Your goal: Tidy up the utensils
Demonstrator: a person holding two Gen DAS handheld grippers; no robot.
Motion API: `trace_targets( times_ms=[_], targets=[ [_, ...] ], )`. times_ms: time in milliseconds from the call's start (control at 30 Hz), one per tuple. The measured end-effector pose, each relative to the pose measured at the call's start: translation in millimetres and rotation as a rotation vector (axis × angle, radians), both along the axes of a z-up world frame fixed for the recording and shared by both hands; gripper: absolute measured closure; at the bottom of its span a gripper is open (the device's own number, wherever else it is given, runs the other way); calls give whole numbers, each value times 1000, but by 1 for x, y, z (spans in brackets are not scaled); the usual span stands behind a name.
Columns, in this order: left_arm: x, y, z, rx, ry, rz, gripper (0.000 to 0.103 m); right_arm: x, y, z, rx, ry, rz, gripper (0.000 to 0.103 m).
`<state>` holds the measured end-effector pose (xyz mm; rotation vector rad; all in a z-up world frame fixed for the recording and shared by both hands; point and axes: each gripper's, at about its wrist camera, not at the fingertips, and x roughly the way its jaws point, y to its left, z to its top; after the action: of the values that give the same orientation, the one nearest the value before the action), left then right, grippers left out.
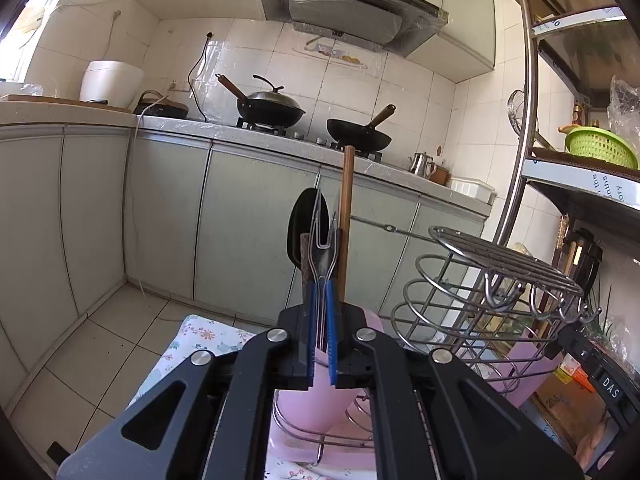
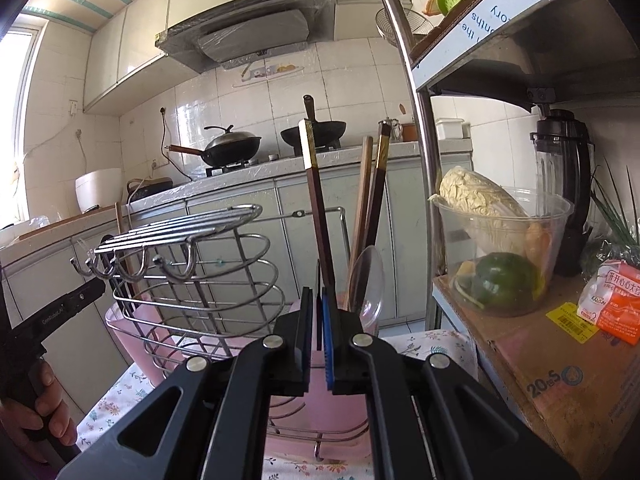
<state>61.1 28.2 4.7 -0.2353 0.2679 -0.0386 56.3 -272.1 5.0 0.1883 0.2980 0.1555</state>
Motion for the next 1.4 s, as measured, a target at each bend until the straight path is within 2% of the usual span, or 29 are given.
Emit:
trace_targets(
  times_ms=[33,100,133,167,200,300,400,667,767,933,1100,1267,1400],
  targets=[
    [0,0,-1,-3,10,-1,99,0,0,0,4,6,3,94],
    [1,1,-2,-10,35,-13,97,-1,0,0,10,15,10,80],
    [2,1,-3,-9,49,-17,95,-1,0,0,10,23,12,78],
    [2,1,-3,-9,56,-18,88,-1,0,-1,11,29,13,73],
    [2,2,-3,-10,61,-17,81,-2,0,-1,13,34,15,71],
    [-1,3,-3,-6,67,-9,72,-3,-1,-1,21,51,18,69],
    [-5,2,-2,3,74,-11,65,-7,-1,-1,22,66,23,68],
    [-24,-5,7,31,96,-43,55,-29,3,1,4,81,34,67],
    [-32,-10,12,44,108,-65,54,-38,5,3,4,88,41,64],
    [-46,-17,20,42,122,-92,48,-50,7,6,13,119,48,64],
    [-60,-26,25,58,133,-112,47,-60,10,9,25,145,66,64],
    [-72,-34,26,72,146,-130,42,-74,22,12,-6,138,90,63],
    [-76,-37,24,69,179,-155,41,-79,29,11,-26,147,88,62]
  ],
)
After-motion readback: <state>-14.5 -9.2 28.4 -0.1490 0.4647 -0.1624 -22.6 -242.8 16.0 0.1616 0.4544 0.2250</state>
